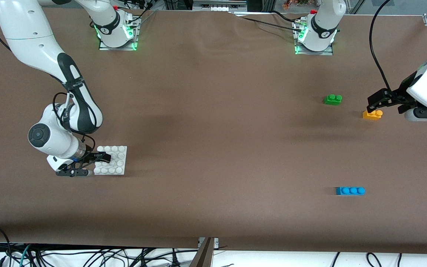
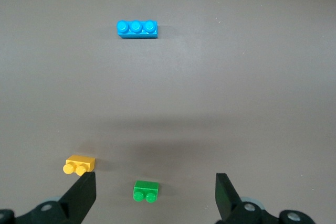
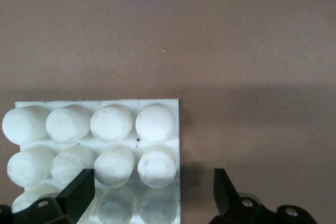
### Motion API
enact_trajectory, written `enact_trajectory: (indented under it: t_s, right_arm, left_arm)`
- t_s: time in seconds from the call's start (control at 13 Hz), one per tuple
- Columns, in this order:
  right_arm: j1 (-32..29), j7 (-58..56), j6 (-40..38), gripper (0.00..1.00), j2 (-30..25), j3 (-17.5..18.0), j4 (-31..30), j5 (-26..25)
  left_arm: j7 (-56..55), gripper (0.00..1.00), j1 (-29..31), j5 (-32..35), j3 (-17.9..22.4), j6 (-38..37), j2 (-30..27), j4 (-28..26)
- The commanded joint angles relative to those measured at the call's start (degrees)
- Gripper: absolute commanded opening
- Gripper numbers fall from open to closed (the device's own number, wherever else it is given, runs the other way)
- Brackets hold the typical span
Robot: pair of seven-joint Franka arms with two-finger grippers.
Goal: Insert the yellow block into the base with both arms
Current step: 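Push the white base plate with the right gripper toward the table middle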
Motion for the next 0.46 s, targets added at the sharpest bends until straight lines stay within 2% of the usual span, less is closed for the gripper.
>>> enact_trajectory:
  t_s: [0.0, 0.23, 0.38]
  right_arm:
    - [-0.87, -0.08, 1.69, 0.92, 0.23, 1.05, -0.65, 0.76]
    - [-0.78, -0.08, 1.69, 0.71, 0.31, 1.32, -0.65, 1.72]
    - [-0.61, -0.08, 1.78, 0.65, 0.49, 1.40, -0.56, 1.90]
  left_arm:
    - [-0.63, 1.00, -0.48, -0.21, 0.25, -1.45, 0.93, 2.11]
    - [-0.63, 1.00, -0.57, -0.21, 0.25, -1.45, 1.01, 2.11]
    - [-0.63, 1.00, -0.57, -0.21, 0.25, -1.45, 0.93, 2.20]
